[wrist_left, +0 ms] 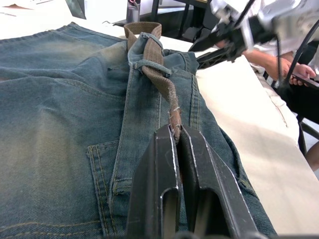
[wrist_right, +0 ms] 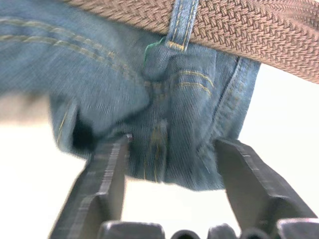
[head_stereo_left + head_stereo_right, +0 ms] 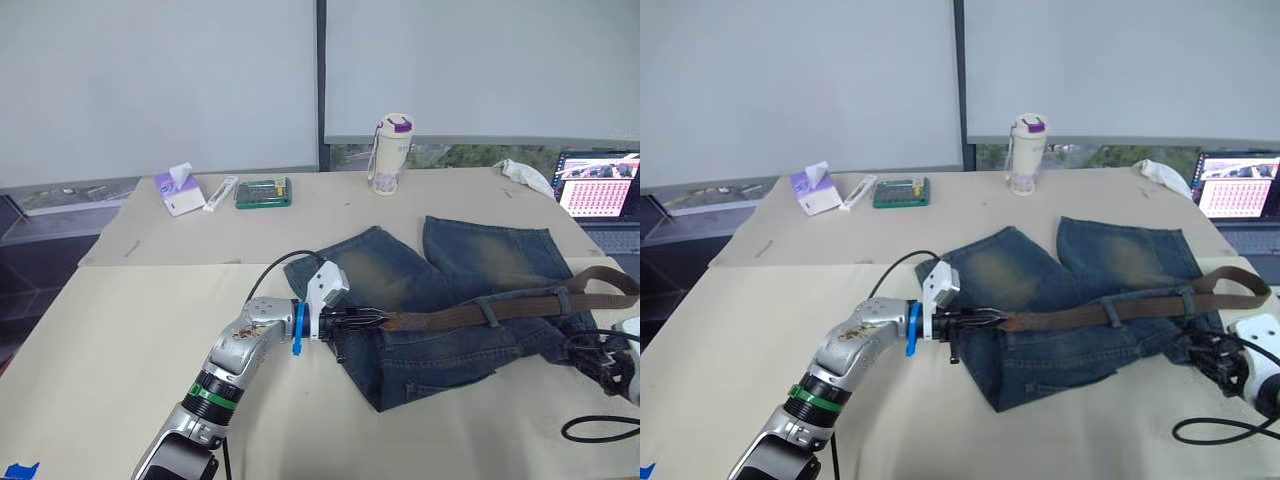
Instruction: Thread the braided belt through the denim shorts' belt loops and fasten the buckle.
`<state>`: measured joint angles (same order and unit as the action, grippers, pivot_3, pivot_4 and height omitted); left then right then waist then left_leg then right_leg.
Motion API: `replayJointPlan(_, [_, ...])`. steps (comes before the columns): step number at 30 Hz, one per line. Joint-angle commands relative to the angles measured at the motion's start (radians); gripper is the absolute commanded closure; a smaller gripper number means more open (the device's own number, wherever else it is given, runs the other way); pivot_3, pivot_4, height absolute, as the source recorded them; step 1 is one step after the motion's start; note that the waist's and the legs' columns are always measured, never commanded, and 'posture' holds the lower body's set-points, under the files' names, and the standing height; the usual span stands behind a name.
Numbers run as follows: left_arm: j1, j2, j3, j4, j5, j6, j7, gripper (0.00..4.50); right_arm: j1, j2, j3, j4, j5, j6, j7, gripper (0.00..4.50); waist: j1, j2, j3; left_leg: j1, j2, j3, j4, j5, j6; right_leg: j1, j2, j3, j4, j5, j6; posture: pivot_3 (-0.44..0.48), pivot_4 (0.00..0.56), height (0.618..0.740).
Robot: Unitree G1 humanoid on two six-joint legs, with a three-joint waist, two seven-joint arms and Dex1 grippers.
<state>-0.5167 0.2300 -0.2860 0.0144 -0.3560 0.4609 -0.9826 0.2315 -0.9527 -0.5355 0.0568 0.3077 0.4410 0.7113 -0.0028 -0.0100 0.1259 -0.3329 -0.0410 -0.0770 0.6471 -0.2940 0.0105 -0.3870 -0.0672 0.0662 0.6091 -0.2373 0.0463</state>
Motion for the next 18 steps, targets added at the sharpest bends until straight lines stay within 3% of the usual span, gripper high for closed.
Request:
replayJointPlan(1, [-0.013, -0.001, 0.016, -0.019, -0.009, -0.017, 0.001, 4.50, 0.027, -0.052, -0.087, -0.105, 0.062, 0.022, 0.118, 0.07, -0.004, 0.000, 0.000, 0.000, 0.000, 0.000, 0.000, 0.000, 0.000, 0.000, 0.000, 0.000, 0.000, 0.000, 0.000, 0.000, 0.150, 0.740])
replayJointPlan(4, [-0.019, 0.000, 0.023, -0.010, -0.008, -0.021, 0.002, 4.50, 0.034, -0.067, -0.068, -0.363, 0.220, 0.050, 0.277, 0.07, -0.014, 0.002, 0.001, 0.000, 0.001, -0.001, 0.000, 0.000, 0.000, 0.000, 0.001, 0.000, 0.000, -0.004, 0.008, 0.000, 0.150, 0.740])
replayJointPlan(7, [-0.021, -0.002, 0.024, -0.004, -0.007, -0.022, 0.001, 4.50, 0.030, -0.068, 0.021, -0.526, 0.296, 0.111, 0.318, 0.07, -0.015, 0.000, 0.002, 0.000, 0.004, -0.002, 0.000, 0.000, 0.000, 0.000, 0.006, 0.001, 0.000, -0.005, 0.008, 0.000, 0.150, 0.740])
replayJointPlan(10, [-0.024, -0.007, 0.020, -0.003, -0.008, -0.019, -0.002, 4.50, -0.029, -0.097, 0.264, -0.671, 0.240, 0.095, 0.339, 0.07, -0.008, -0.001, 0.002, 0.000, 0.005, -0.003, 0.001, 0.000, 0.000, -0.001, 0.006, 0.000, 0.000, -0.005, 0.008, 0.000, 0.150, 0.740])
replayJointPlan(18, [-0.034, -0.007, 0.028, 0.001, -0.007, -0.018, 0.006, 4.50, -0.265, -0.037, 0.674, -0.592, -0.005, 0.003, 0.338, 0.07, 0.006, -0.001, 0.002, -0.001, 0.003, -0.005, 0.008, 0.000, 0.000, -0.005, 0.003, -0.001, 0.000, 0.001, 0.000, 0.000, 0.150, 0.740])
